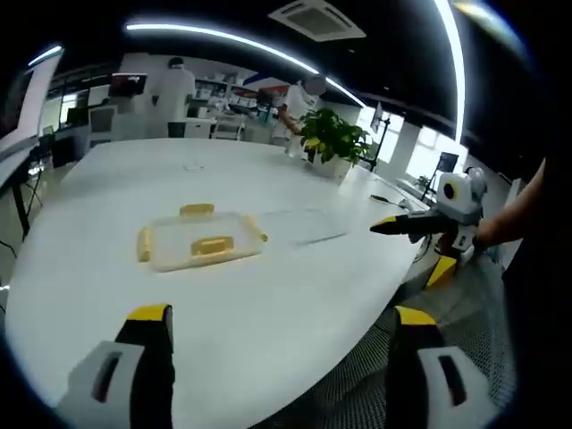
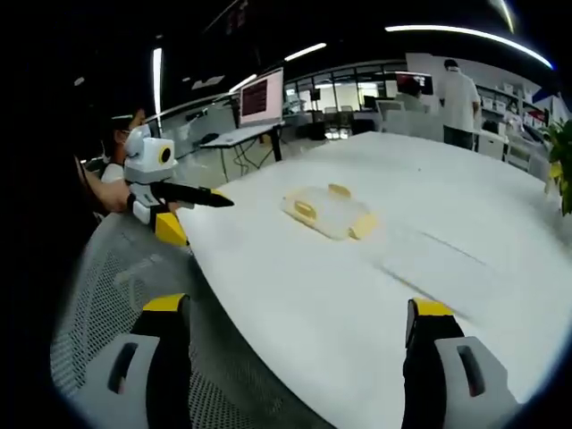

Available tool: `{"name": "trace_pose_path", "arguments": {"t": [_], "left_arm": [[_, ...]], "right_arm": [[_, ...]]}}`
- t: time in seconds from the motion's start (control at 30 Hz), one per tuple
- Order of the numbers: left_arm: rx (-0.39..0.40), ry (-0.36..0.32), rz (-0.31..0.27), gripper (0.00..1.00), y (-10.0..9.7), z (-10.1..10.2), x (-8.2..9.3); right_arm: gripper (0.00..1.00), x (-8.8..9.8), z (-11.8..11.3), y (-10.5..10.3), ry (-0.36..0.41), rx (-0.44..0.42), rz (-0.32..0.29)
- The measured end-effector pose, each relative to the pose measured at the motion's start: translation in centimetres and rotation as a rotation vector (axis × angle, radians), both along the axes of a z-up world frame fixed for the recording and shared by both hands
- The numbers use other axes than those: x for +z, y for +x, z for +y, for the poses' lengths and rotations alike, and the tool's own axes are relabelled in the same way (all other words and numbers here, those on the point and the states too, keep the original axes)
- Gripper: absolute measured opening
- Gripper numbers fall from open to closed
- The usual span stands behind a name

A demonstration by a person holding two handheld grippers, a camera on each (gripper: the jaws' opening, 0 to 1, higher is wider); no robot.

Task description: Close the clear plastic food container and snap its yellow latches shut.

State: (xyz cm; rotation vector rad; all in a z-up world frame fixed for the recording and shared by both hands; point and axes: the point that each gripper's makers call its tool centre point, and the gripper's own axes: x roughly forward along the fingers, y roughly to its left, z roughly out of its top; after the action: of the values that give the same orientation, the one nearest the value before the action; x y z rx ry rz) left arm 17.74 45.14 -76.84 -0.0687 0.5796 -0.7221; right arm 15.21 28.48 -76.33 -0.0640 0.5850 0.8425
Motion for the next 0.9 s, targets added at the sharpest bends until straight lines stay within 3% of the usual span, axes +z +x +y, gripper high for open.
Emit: {"name": "trace_pose_path", "arguments": {"t": [0.9], "left_arm": [[-0.006,-0.006,0.045,0.92,-0.14,-0.04,-0.36]], "right_arm": [[0.94,-0.20,0.11,-0.16,-0.012,0.021,0.025]]}}
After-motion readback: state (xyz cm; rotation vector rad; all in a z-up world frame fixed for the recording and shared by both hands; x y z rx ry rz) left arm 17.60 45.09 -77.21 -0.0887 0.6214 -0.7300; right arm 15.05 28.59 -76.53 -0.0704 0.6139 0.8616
